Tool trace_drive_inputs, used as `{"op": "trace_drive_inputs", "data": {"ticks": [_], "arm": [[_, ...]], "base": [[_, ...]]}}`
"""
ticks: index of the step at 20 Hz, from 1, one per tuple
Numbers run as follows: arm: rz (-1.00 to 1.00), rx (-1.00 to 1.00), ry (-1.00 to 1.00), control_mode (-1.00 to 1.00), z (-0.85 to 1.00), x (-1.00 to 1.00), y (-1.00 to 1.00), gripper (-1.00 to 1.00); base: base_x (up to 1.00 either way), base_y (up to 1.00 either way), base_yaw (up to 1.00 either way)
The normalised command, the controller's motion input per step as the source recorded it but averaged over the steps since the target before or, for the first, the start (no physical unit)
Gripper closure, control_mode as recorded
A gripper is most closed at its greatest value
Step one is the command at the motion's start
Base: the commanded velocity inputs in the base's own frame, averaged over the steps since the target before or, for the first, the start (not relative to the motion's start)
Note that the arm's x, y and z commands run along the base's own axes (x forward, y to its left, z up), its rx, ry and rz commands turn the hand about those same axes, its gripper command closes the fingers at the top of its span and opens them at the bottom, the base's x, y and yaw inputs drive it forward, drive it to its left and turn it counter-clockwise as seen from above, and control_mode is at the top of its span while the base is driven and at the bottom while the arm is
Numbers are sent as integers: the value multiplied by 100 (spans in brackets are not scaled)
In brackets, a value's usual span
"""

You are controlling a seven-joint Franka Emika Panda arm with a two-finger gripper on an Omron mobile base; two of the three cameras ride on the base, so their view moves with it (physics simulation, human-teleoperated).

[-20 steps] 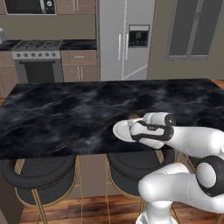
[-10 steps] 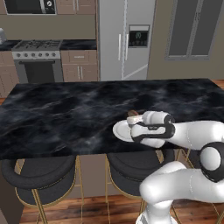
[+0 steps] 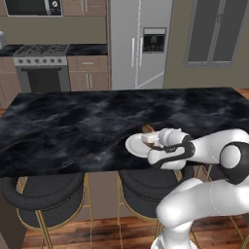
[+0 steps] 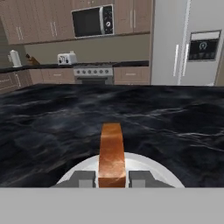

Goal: Start the toaster. Once the lever pops up, take the bread to the plate on the dining counter.

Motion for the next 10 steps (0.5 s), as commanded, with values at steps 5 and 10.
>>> {"op": "trace_drive_inputs", "data": {"ticks": [5,10], "arm": [[0,0,0,-100,-5,0,0,100],[0,0,0,-100,-8,0,0,100]], "base": [[0,0,0],[0,0,0]]}}
